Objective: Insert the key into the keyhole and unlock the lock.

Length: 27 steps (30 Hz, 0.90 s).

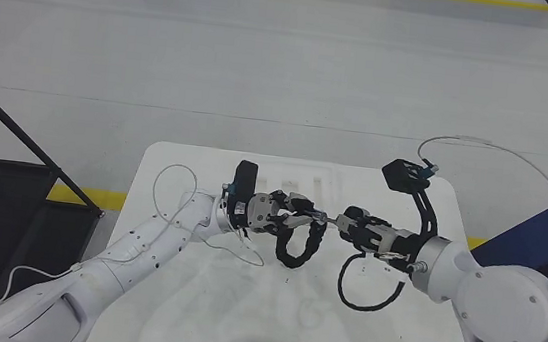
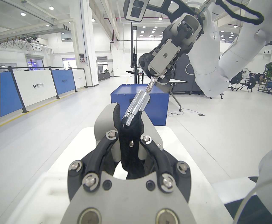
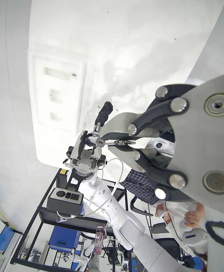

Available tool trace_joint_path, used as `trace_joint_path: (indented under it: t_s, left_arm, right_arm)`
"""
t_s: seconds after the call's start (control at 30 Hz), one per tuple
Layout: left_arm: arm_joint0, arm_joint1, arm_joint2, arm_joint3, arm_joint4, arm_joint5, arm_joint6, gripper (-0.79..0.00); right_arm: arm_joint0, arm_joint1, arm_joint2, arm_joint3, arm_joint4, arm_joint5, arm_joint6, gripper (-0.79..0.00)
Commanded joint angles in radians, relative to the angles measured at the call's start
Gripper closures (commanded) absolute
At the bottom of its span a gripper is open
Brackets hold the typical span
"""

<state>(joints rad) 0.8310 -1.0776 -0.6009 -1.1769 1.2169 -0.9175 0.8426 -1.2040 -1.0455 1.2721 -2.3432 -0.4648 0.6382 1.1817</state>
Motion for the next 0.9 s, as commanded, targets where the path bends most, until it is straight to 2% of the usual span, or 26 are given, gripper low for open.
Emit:
trace_joint_path:
  t_s: [0.0, 0.5, 0.87]
  left_arm:
    - [0.003, -0.002, -0.006, 0.0, 0.001, -0.003, -0.002, 0.0]
    - [0.023, -0.014, -0.055, -0.01, 0.055, -0.006, -0.009, 0.0]
    - [0.019, -0.01, -0.08, -0.011, 0.265, 0.068, 0.087, 0.0]
  right_arm:
    - [0.002, 0.002, -0.004, 0.004, 0.003, 0.005, -0.004, 0.0]
    - [0.021, 0.021, -0.03, 0.023, 0.025, 0.033, -0.032, 0.0]
    - [0.035, 0.043, -0.021, 0.047, 0.139, 0.034, -0.033, 0.0]
